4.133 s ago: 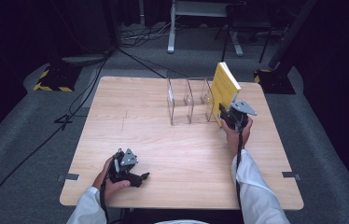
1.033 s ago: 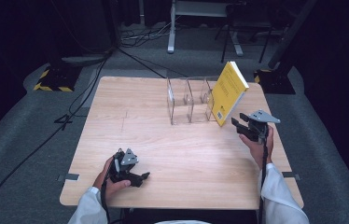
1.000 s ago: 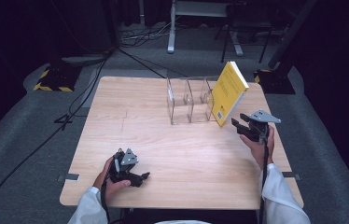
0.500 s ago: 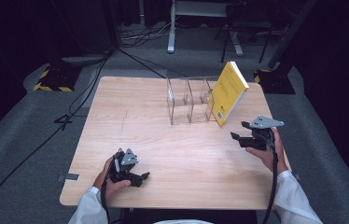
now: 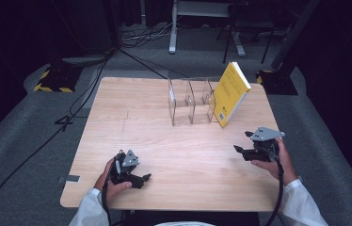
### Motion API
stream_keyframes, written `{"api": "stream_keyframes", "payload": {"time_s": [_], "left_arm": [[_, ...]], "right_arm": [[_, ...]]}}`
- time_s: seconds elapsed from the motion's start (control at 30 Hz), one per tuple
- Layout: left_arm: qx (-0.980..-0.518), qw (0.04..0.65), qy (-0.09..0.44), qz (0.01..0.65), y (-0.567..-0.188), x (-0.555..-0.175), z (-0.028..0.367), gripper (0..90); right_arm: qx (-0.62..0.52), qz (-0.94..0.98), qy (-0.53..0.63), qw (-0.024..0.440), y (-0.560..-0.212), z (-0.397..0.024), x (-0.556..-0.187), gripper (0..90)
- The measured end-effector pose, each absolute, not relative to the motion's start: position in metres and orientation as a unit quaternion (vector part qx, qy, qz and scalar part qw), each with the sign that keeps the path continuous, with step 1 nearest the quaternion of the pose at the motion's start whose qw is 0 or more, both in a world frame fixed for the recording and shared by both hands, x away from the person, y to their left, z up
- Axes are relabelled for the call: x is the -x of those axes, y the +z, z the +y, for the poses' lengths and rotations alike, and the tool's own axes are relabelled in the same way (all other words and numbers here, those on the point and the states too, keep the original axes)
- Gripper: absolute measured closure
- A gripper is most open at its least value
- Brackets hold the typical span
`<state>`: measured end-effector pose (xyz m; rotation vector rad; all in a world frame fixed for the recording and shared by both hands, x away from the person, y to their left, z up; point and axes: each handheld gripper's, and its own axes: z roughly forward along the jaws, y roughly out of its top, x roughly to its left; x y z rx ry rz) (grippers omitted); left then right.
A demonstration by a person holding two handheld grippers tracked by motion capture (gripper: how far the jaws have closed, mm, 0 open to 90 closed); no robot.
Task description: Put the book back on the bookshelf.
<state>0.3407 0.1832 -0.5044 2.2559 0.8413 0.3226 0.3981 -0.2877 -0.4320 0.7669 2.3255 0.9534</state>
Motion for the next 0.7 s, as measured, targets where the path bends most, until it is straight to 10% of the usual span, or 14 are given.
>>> {"api": "stream_keyframes", "payload": {"time_s": [0.7], "left_arm": [[-0.87,0.349,0.125,0.326,-0.504,-0.341,0.183,14.6]], "right_arm": [[-0.259,0.873,0.316,0.267,-0.455,-0.315,-0.358,29.0]]}}
